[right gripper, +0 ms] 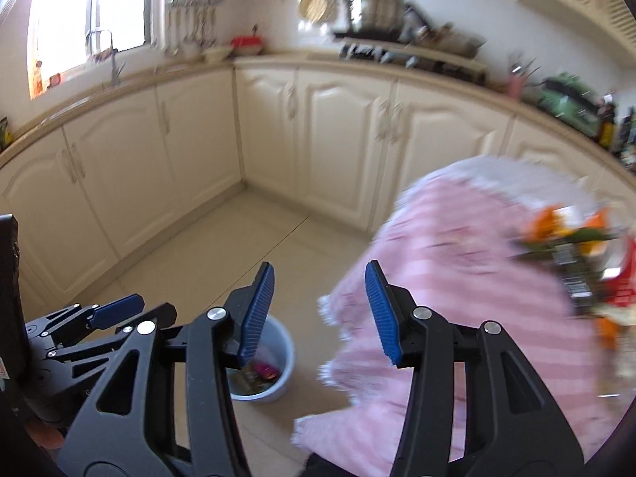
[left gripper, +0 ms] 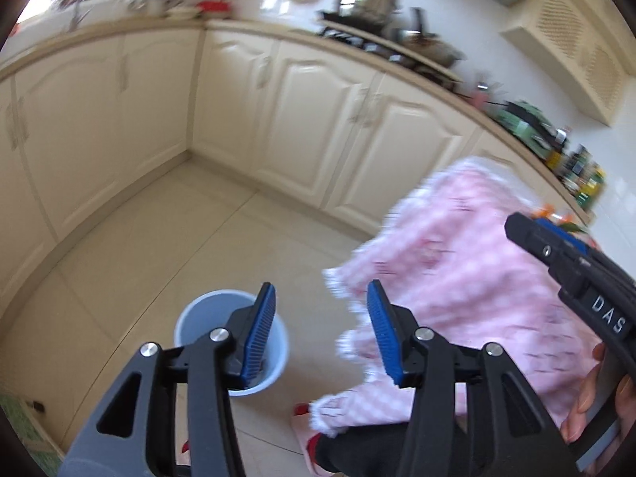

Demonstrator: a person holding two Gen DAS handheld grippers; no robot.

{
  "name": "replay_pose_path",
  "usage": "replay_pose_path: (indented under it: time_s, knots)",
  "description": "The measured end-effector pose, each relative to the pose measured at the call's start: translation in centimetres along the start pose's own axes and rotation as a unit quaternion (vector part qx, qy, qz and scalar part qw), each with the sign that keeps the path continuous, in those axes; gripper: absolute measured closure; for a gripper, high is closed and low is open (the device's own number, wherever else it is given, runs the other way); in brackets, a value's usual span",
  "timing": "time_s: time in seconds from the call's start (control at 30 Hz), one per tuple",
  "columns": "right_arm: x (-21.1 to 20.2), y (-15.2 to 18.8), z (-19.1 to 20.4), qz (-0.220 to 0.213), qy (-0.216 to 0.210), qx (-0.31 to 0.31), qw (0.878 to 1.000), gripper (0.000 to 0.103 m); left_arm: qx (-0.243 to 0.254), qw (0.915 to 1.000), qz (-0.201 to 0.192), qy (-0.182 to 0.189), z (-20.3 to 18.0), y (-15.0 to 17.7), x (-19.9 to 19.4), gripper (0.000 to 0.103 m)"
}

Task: Collect trash
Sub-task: 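Move both open tools back toward the table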

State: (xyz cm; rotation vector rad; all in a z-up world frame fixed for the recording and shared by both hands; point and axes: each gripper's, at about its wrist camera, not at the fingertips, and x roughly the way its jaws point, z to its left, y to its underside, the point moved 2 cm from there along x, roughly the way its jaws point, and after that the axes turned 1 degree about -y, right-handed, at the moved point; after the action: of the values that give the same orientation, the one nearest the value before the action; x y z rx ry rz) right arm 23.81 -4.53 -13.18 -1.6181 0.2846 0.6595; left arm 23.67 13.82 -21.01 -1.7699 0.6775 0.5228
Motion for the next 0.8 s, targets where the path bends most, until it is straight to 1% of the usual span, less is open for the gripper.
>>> replay_pose_path:
  time_s: [0.07,0.13,0.17,0.23,0.27,0.3,0.37,0.4,0.5,0.63,0.8]
  knots:
    - [-3.1,0.0,-2.7,-0.019,0.021,0.010,1.000,0.054,0.020,0.9995,-0.005,0.024,-2.9,-0.2,-1.2,0.052]
    - [-5.9,0.3,-5.1,-0.031,0.043,0.020,0.998,0.054,0.047,0.9975,-0.009,0.052,-6.5,-0.2,-2.3,0.051]
    - [-7.2,0.4,-6.2,-0.036,0.055,0.024,0.998,0.054,0.060,0.9961,-0.007,0.065,-8.3,-0.2,-2.5,0.050]
    - [-10.1,1.0,-9.4,-0.047,0.092,0.034,0.994,0.054,0.081,0.9926,0.003,0.091,-11.8,0.2,-2.7,0.050]
    - [-11.4,1.6,-10.7,-0.051,0.104,0.040,0.992,0.054,0.086,0.9909,0.009,0.103,-13.0,0.5,-2.8,0.050]
    - [-12.8,2.1,-12.3,-0.057,0.121,0.047,0.990,0.053,0.091,0.9881,0.021,0.123,-15.0,0.8,-2.8,0.050]
    - [-14.9,3.0,-14.7,-0.065,0.150,0.057,0.985,0.052,0.098,0.9828,0.037,0.152,-17.7,1.1,-2.8,0.050]
    - [-15.6,3.3,-15.7,-0.067,0.160,0.063,0.983,0.052,0.103,0.9793,0.046,0.168,-19.6,1.5,-2.8,0.050]
    - [-17.9,4.5,-19.1,-0.074,0.190,0.086,0.975,0.051,0.113,0.9708,0.067,0.201,-23.8,2.4,-2.8,0.050]
    - [-18.8,5.9,-21.1,-0.073,0.208,0.103,0.970,0.050,0.117,0.9666,0.091,0.209,-28.3,3.3,-1.7,0.050]
    - [-19.2,8.0,-23.2,-0.065,0.212,0.121,0.968,0.049,0.106,0.9631,0.131,0.210,-30.6,4.1,0.7,0.051]
